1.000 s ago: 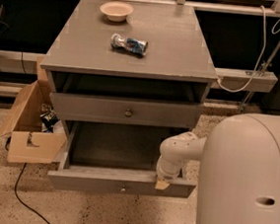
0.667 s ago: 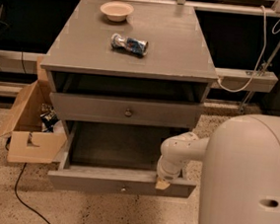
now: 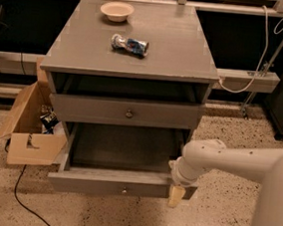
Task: Open middle drawer
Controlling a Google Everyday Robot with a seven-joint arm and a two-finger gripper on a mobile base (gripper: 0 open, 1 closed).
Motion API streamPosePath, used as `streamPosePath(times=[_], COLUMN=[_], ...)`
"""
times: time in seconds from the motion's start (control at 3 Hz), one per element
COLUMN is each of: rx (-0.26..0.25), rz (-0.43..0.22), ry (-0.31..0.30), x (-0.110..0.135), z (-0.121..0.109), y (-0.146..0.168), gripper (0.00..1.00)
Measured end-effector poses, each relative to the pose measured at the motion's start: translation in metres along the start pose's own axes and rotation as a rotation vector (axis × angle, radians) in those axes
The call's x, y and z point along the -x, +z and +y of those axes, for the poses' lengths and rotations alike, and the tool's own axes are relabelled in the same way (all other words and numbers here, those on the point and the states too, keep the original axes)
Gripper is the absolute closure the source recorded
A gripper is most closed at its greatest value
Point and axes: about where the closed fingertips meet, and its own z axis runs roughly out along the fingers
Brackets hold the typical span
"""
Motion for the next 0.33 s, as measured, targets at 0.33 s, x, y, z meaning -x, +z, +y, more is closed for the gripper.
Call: streamPosePath(times=[0.33], rx=[-0.091], rz=[-0.087], ry=[0.011], x=[-0.0147], z=[0.0003], y=[-0.0531], gripper=[0.0])
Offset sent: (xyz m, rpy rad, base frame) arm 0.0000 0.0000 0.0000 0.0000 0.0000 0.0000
